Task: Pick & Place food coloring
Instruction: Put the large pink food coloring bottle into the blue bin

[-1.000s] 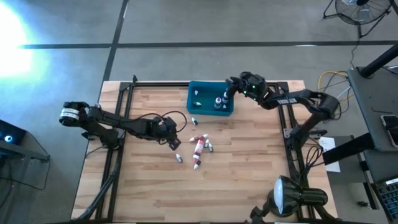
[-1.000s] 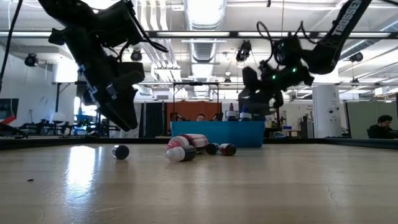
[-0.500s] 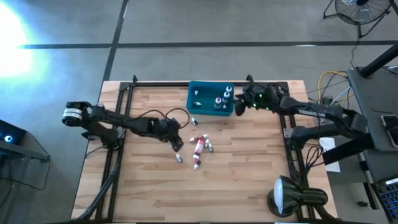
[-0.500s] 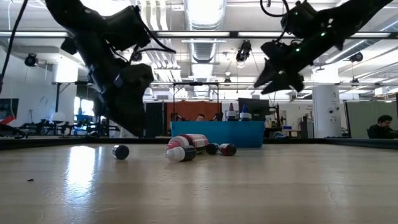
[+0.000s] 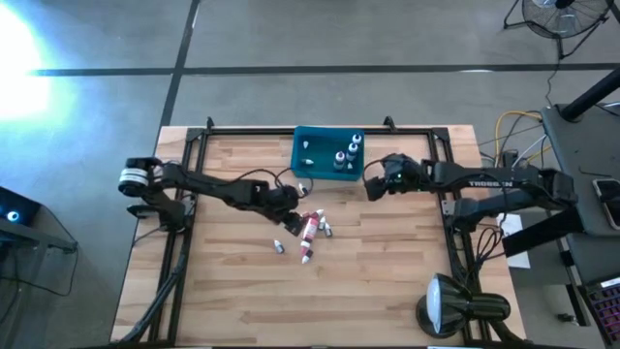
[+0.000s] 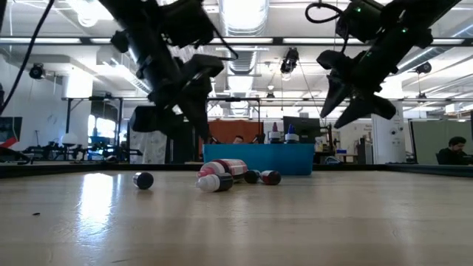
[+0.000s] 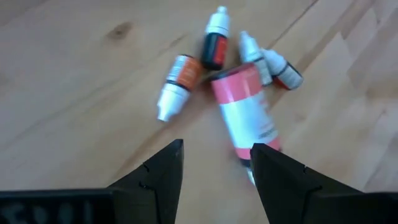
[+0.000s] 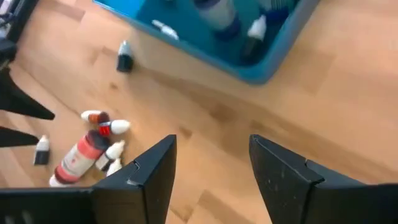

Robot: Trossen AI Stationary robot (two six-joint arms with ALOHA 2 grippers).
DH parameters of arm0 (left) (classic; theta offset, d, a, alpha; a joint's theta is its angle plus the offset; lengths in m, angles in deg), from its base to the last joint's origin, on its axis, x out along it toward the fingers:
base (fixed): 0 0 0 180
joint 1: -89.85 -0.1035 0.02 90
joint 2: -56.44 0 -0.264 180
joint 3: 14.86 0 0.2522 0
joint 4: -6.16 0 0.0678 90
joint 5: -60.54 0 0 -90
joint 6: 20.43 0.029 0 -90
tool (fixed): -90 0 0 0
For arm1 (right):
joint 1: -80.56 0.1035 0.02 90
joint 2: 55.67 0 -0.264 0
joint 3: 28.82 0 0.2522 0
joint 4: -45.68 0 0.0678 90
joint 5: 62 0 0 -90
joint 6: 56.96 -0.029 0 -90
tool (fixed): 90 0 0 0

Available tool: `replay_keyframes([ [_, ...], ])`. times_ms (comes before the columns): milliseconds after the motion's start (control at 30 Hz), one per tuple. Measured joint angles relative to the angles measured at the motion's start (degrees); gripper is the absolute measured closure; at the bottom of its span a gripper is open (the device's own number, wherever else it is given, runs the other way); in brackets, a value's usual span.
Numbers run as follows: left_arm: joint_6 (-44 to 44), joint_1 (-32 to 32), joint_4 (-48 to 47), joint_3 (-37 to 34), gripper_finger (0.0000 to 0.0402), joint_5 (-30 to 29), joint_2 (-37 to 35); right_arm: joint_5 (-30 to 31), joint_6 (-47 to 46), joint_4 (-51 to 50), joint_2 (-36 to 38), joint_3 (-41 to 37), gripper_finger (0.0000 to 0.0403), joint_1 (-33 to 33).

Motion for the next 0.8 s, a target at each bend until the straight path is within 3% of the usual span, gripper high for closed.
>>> replay_keyframes([
  [233, -4.3, 5.63, -9.6, 8.06, 0.0239, -4.2, 5.04, 2.61, -8.52, -7.22, -0.1, 0.0, 0.0209, 3.17],
  [400, -8.2, 9.07, -8.89, 9.77, 0.0239, -6.72, 6.53, 5.3, -13.48, -8.57, -0.12, 0.0, 0.0209, 6.0],
  [800, -13.32, 10.01, -4.8, 9.31, 0.0239, -8.06, 8.99, 10.51, -22.49, -9.44, -0.15, 0.0, 0.0209, 10.5],
])
